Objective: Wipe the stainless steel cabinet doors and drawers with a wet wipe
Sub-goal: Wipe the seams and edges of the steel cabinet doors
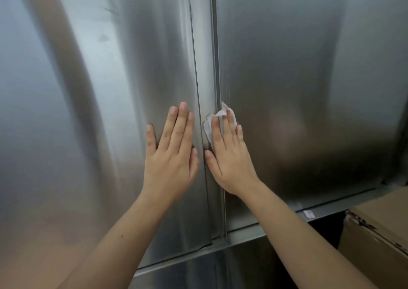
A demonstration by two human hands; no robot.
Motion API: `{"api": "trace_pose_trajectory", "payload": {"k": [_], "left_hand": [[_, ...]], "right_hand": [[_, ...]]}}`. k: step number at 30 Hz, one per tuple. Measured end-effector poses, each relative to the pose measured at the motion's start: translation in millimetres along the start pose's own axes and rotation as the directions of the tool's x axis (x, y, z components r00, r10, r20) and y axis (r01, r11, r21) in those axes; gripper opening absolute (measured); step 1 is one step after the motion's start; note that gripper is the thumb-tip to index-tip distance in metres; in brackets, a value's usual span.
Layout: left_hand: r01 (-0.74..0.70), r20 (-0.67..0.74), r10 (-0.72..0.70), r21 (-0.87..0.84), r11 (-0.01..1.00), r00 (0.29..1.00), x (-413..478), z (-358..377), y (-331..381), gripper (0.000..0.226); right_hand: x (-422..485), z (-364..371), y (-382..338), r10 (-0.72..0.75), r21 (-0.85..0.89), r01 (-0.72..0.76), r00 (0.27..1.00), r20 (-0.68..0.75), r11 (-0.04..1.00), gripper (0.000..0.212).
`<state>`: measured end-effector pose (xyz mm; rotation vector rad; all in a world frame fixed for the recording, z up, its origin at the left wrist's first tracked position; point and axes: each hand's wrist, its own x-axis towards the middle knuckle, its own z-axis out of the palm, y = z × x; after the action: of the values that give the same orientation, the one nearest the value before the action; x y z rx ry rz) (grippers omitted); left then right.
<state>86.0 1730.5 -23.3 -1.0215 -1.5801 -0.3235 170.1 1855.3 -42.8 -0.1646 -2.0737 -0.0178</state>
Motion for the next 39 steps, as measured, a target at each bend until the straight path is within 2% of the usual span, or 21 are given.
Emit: {"api": "trace_pose_trajectory", "payload": {"k": [6,12,17,23,26,33,39], "left_hand": [[-0.024,0.026,0.024,-0.003,1.0,0.999,-32.2,13.4,12.5,0.059],[-0.051,0.022,0.051,0.019,0.999,0.998,-58.6,27.2,24.0,0.06],[-0.104,0.027,0.103,0.026,0.994,0.994,-76.9,32.3,22.9,0.062],[-0.114,0.003,0.114,0.028,0.993,0.993,-81.4,35.6,22.4,0.061],[-0.115,-0.005,0.116,0.032,0.993,0.993,-80.6,36.4,21.7,0.061],[-0.103,-0.025,0.105,0.076,0.992,0.994,-81.4,38.4,24.9,0.062],[-0.136,-0.033,0.138,0.079,0.988,0.99,-90.1,41.2,26.0,0.063]], "right_hand": [[-21.9,21.1,0.0,0.058,0.008,-0.058,0.998,-0.019,0.998,0.06],[-103.9,52.2,5.6,0.045,-0.07,-0.037,0.992,0.121,0.997,0.072],[-87.9,48.6,6.1,0.023,-0.051,-0.02,0.998,0.063,0.998,0.071],[-50.1,36.8,5.1,0.033,-0.025,-0.034,0.999,-0.014,0.999,0.059],[-62.7,43.1,5.6,0.057,-0.024,-0.056,0.998,0.015,0.998,0.062],[-152.3,68.8,-2.1,0.132,-0.102,-0.114,0.974,0.182,0.988,0.073],[-120.2,55.9,-1.4,0.109,-0.053,-0.103,0.984,0.141,0.993,0.072]]}}
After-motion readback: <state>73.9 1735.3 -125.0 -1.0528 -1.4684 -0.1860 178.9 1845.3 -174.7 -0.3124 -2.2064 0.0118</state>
